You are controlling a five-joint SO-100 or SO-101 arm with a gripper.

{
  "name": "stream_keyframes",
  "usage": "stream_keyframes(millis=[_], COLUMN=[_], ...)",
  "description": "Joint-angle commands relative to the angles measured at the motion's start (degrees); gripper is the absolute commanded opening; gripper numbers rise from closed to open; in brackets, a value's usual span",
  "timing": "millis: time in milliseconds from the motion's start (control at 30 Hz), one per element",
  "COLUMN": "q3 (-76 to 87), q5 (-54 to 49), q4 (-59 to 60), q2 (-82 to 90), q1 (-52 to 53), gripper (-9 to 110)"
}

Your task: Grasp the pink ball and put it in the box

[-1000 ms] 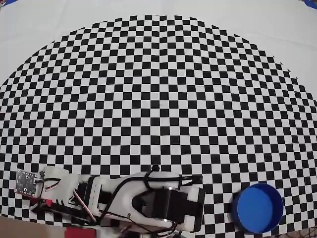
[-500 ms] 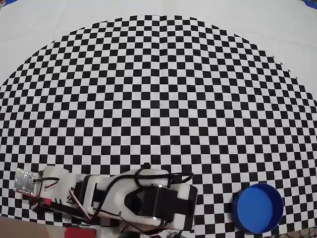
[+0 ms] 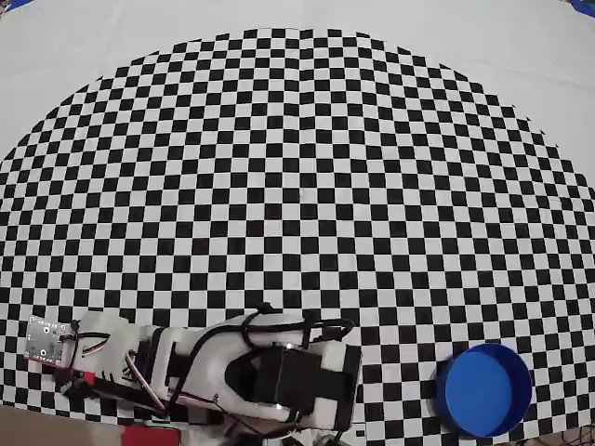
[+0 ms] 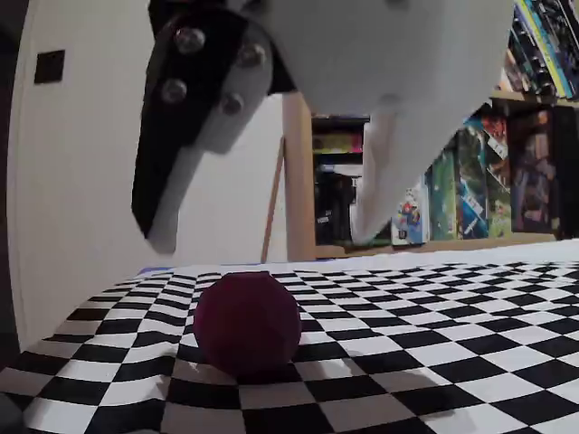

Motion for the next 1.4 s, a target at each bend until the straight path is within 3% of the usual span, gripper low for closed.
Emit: stream_keyframes(millis=[0,1367], q3=[-4.31,-6.24], q5=[-0.53,-0.53], q4=[-0.7,-0.79], q2=[-0.97,-7.12], q1=[-0.26,-1.32], gripper=[29,29])
